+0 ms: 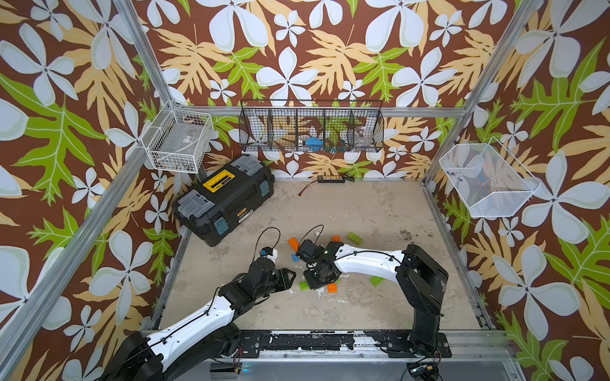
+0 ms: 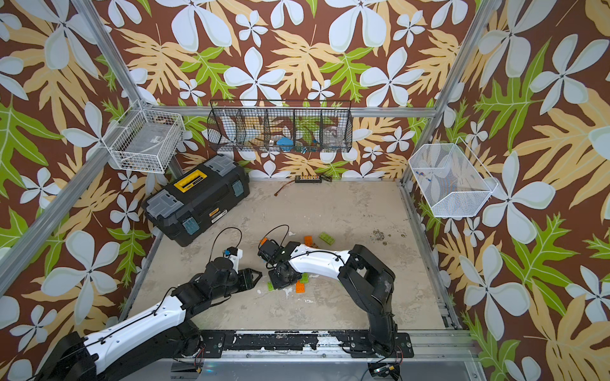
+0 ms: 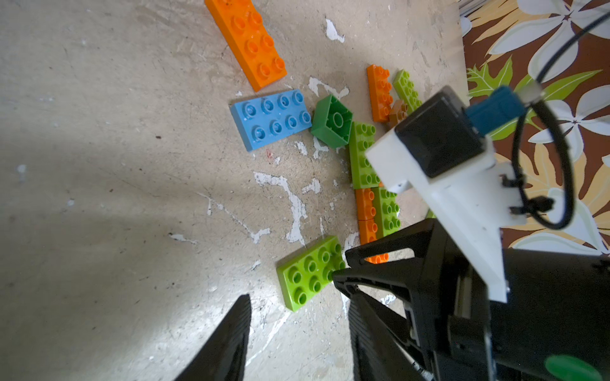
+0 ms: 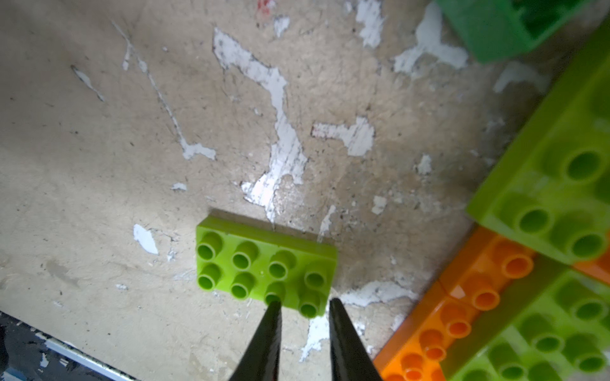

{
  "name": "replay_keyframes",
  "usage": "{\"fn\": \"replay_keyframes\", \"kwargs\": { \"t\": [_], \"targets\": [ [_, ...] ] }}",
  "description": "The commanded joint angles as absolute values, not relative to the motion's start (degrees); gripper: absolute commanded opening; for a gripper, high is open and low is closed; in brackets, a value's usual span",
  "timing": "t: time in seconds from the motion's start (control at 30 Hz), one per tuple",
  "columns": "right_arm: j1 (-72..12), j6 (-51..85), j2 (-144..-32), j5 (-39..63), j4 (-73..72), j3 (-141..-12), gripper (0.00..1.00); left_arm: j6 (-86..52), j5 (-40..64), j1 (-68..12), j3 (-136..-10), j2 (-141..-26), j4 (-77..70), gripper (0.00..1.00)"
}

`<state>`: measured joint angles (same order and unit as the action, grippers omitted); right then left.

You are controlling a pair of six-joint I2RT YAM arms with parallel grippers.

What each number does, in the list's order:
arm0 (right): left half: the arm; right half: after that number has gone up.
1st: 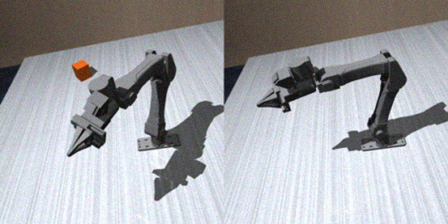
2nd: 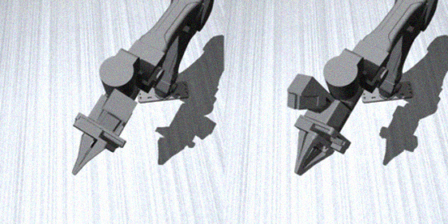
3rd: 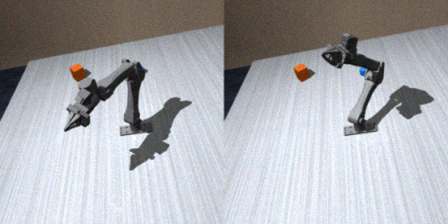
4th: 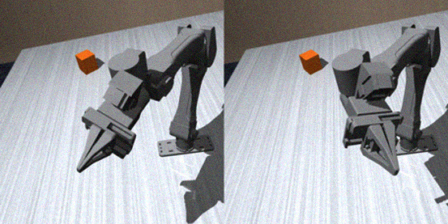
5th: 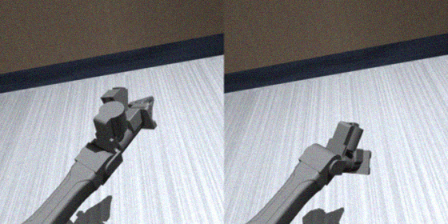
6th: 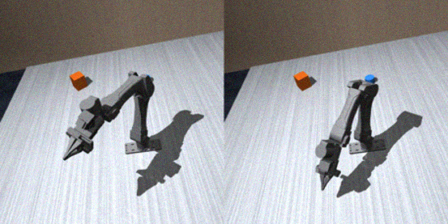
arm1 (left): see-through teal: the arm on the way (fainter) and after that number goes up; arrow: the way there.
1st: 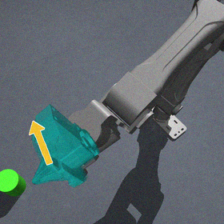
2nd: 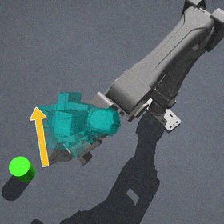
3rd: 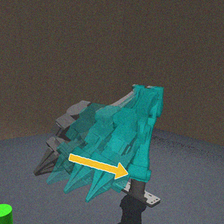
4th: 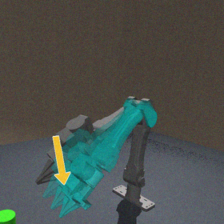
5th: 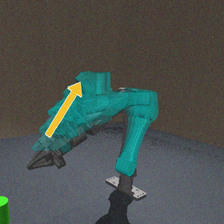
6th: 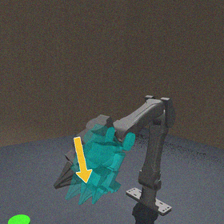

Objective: Assemble a small pinwheel with lego
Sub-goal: Pick up the lego brick from the center of the board.

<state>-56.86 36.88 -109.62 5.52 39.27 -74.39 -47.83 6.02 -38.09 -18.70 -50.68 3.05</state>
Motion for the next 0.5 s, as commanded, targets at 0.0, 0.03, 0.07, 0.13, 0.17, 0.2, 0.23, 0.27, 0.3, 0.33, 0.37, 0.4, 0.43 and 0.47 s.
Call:
{"fn": "replay_keyframes", "kwargs": {
  "t": [0.0,0.03,0.07,0.13,0.17,0.2,0.23,0.27,0.3,0.33,0.37,0.4,0.43,0.47],
  "targets": [
    [-56.9,37.7,-110.5,3.1,40.9,-74.8,0.25,-47.3,5.4,-38.0,-18.9,-50.6,3.0,0.51],
    [-56.9,37.8,-110.7,2.8,41.1,-75.0,0.24,-47.2,5.4,-38.0,-18.9,-50.7,2.9,0.51],
    [-56.9,37.8,-110.9,2.6,41.3,-75.1,0.23,-47.2,5.5,-38.0,-18.9,-50.8,2.8,0.51],
    [-56.9,38.0,-111.5,2.1,41.9,-75.5,0.21,-47.0,5.6,-38.0,-19.1,-51.0,2.9,0.51],
    [-56.9,38.0,-111.7,2.0,42.1,-75.6,0.21,-46.9,5.6,-38.0,-19.1,-51.0,2.8,0.51],
    [-56.9,38.2,-111.8,1.9,42.3,-75.7,0.2,-46.9,5.6,-37.9,-19.1,-51.1,2.8,0.51],
    [-56.9,38.3,-112.0,1.9,42.4,-75.7,0.19,-46.8,5.6,-38.0,-19.1,-51.1,2.8,0.51],
    [-56.9,38.3,-111.9,1.9,42.6,-75.6,0.19,-46.8,5.6,-37.9,-19.1,-51.1,2.8,0.51],
    [-56.9,38.3,-111.7,1.9,42.7,-75.5,0.18,-46.8,5.6,-38.0,-19.1,-51.1,2.9,0.51],
    [-56.9,38.5,-111.5,1.8,42.7,-75.3,0.18,-46.7,5.7,-37.9,-19.1,-51.2,2.8,0.51],
    [-56.9,38.5,-111.4,1.7,42.8,-75.3,0.18,-46.7,5.7,-37.9,-19.1,-51.3,2.7,0.51],
    [-56.8,38.5,-111.2,1.6,42.9,-75.2,0.18,-46.6,5.7,-37.9,-19.2,-51.3,2.7,0.51],
    [-56.9,38.6,-111.1,1.6,43.1,-75.1,0.18,-46.7,5.8,-37.9,-19.2,-51.4,2.7,0.51],
    [-56.9,38.5,-111.1,1.6,43.3,-75.1,0.18,-46.6,5.8,-37.9,-19.2,-51.5,2.6,0.51]
  ]
}}
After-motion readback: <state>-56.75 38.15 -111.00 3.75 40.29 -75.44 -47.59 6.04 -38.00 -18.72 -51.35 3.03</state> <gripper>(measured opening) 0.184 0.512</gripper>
